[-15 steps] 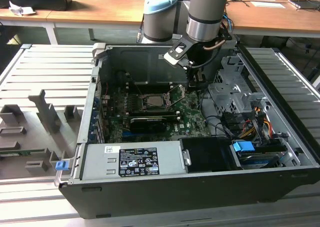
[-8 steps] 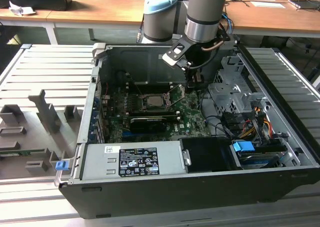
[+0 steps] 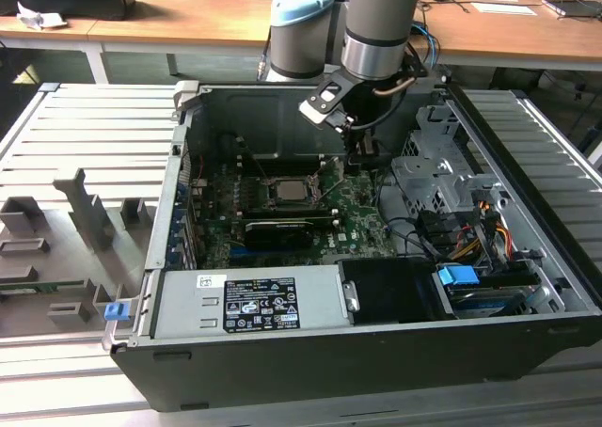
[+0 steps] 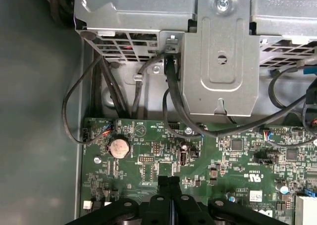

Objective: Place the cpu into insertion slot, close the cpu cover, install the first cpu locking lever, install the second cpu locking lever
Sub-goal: 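Close the cpu cover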

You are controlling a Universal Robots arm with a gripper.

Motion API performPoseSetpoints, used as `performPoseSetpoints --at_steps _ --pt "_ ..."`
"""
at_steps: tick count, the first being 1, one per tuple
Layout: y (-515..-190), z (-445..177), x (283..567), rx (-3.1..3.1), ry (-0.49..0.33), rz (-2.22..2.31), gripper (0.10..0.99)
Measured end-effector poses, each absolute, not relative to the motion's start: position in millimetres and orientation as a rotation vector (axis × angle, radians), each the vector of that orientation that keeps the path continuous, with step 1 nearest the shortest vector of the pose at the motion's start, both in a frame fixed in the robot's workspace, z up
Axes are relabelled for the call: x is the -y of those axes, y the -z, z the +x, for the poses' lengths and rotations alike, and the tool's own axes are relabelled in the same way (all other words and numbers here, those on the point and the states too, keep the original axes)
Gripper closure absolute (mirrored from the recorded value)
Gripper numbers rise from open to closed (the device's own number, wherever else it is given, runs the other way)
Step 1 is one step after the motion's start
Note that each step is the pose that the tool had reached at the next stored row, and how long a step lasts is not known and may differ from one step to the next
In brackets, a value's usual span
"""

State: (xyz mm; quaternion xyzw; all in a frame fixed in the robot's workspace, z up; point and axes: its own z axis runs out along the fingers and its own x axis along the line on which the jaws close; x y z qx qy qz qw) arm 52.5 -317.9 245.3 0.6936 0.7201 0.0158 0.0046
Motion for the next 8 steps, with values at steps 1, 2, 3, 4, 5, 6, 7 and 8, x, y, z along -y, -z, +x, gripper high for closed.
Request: performPoseSetpoints --at_steps 1,2,3,4,5,6,7,8 --pt "-245.3 52.0 317.9 -2.256 -0.049 2.173 0.980" --pt "-245.3 51.3 317.9 -2.256 -0.049 2.173 0.980" --pt "-245.3 50.2 317.9 -2.256 -0.049 2.173 0.980" --pt "-245.3 49.4 317.9 -2.256 -0.049 2.173 0.980" --pt "-245.3 48.9 317.9 -2.256 -0.049 2.173 0.980" --pt "-245.3 48.1 317.9 -2.256 -0.049 2.173 0.980" --pt "-245.3 47.5 317.9 -2.256 -0.049 2.173 0.980" --pt "-245.3 46.3 317.9 -2.256 -0.049 2.173 0.980"
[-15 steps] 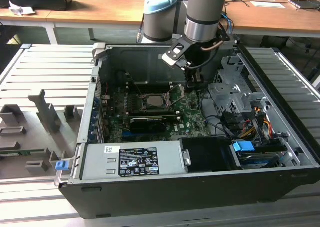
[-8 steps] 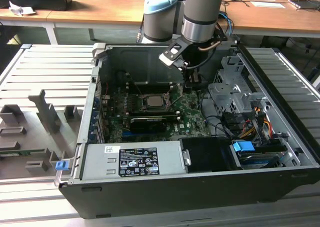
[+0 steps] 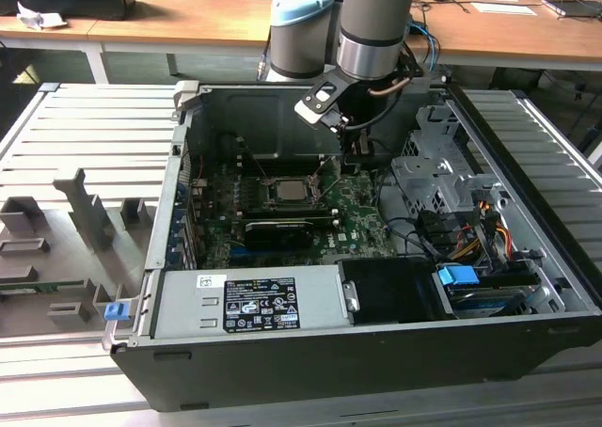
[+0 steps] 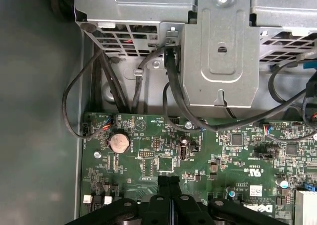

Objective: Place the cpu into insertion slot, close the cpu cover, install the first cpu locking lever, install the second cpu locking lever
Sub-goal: 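Close the cpu cover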

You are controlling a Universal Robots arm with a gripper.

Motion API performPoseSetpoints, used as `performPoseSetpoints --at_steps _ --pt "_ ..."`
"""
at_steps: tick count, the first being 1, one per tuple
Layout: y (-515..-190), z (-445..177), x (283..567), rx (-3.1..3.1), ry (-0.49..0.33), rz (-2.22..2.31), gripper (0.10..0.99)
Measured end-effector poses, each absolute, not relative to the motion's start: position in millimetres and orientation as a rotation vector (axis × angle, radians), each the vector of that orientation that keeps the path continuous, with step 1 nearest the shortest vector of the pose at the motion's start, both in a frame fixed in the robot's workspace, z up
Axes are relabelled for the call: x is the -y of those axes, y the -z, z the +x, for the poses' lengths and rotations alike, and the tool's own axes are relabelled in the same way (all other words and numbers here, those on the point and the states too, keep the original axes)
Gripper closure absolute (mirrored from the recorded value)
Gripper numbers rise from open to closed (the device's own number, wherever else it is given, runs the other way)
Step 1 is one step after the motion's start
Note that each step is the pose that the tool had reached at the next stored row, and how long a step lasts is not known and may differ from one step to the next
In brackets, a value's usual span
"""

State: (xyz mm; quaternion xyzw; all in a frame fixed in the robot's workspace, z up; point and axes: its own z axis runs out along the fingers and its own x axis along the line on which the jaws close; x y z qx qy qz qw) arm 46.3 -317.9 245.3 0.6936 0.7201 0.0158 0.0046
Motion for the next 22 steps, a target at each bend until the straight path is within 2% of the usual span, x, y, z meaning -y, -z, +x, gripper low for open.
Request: performPoseSetpoints --at_steps 22 --pt "-245.3 34.5 317.9 -2.256 -0.049 2.173 0.980"
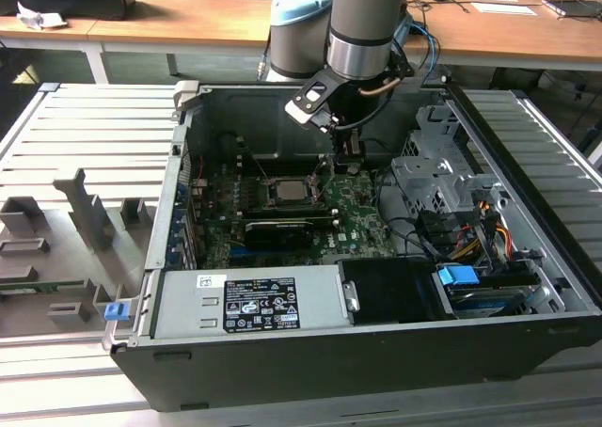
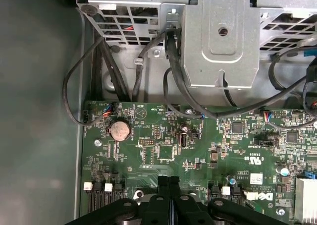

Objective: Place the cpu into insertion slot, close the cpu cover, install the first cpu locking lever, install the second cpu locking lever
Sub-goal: 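Close the cpu cover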

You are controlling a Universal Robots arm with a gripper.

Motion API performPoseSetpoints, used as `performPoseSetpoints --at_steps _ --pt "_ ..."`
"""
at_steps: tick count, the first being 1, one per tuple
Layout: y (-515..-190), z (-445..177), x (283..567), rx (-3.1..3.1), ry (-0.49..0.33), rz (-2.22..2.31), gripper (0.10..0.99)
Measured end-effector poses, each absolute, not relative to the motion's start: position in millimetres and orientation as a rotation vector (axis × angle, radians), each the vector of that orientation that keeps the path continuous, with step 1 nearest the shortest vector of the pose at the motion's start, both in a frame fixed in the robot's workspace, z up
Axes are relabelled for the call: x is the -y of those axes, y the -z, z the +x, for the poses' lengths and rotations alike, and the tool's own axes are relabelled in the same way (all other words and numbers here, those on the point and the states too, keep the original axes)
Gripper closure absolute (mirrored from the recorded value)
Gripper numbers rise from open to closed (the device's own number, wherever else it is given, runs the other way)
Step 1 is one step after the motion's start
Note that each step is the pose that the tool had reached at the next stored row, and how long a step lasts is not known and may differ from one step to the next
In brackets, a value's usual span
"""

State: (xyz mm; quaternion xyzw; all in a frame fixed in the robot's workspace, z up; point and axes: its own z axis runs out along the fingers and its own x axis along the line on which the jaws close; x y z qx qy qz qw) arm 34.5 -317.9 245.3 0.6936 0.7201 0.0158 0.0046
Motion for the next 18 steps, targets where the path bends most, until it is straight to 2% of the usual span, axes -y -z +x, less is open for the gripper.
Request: performPoseSetpoints --at_steps 18 --pt "-245.0 29.4 317.9 -2.256 -0.050 2.173 0.980"
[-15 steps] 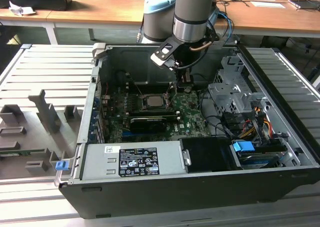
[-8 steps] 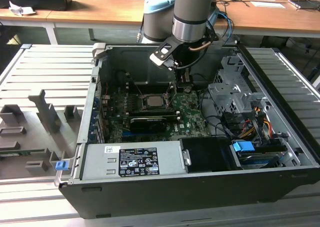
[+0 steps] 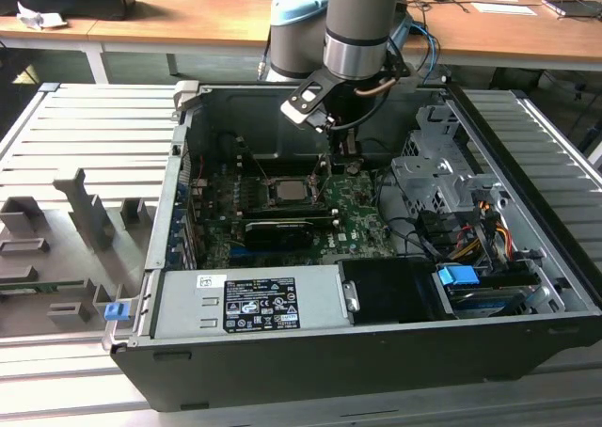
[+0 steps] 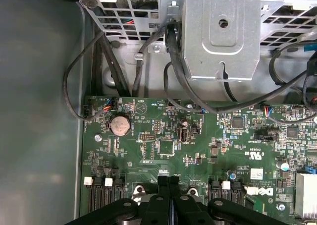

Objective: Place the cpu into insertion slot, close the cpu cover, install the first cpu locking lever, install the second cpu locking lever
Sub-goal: 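Close the cpu cover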

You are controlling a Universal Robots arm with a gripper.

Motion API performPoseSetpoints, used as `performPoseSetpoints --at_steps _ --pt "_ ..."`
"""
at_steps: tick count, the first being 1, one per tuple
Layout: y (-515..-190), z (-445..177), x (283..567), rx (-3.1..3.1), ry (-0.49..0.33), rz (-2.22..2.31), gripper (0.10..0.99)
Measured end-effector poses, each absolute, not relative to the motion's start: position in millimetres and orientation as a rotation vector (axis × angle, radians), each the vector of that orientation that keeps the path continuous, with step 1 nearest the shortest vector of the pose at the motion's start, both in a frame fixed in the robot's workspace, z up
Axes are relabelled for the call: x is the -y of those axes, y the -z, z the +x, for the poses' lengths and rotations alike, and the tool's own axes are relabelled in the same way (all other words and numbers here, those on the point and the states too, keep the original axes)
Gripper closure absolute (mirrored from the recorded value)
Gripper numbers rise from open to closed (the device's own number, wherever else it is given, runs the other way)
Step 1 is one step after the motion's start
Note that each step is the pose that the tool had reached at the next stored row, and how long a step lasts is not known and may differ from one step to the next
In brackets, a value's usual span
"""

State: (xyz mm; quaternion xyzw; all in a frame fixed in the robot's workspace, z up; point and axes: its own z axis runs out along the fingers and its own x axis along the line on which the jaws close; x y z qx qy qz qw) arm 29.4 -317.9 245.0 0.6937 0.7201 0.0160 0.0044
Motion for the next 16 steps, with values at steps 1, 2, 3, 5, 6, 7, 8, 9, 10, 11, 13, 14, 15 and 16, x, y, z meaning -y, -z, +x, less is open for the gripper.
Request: performPoseSetpoints --at_steps 1,2,3,5,6,7,8,9,10,11,13,14,15,16 --pt "-245.0 29.0 317.9 -2.256 -0.050 2.173 0.980" --pt "-245.0 28.7 317.9 -2.256 -0.050 2.173 0.980" --pt "-244.9 28.4 317.9 -2.256 -0.050 2.173 0.980" --pt "-244.9 27.6 317.9 -2.256 -0.050 2.173 0.980" --pt "-244.8 26.5 317.9 -2.256 -0.050 2.173 0.980" --pt "-244.7 26.2 317.9 -2.256 -0.050 2.173 0.980" --pt "-244.7 25.8 317.9 -2.256 -0.050 2.173 0.980" --pt "-244.7 25.1 317.9 -2.256 -0.050 2.173 0.980" --pt "-244.7 24.7 317.9 -2.256 -0.050 2.173 0.980" --pt "-244.6 24.4 317.9 -2.256 -0.050 2.173 0.980" --pt "-244.6 23.7 317.9 -2.256 -0.050 2.173 0.980" --pt "-244.6 23.4 317.9 -2.256 -0.050 2.173 0.980" --pt "-244.6 23.0 317.9 -2.256 -0.050 2.173 0.980" --pt "-244.6 22.4 317.9 -2.256 -0.050 2.173 0.980"
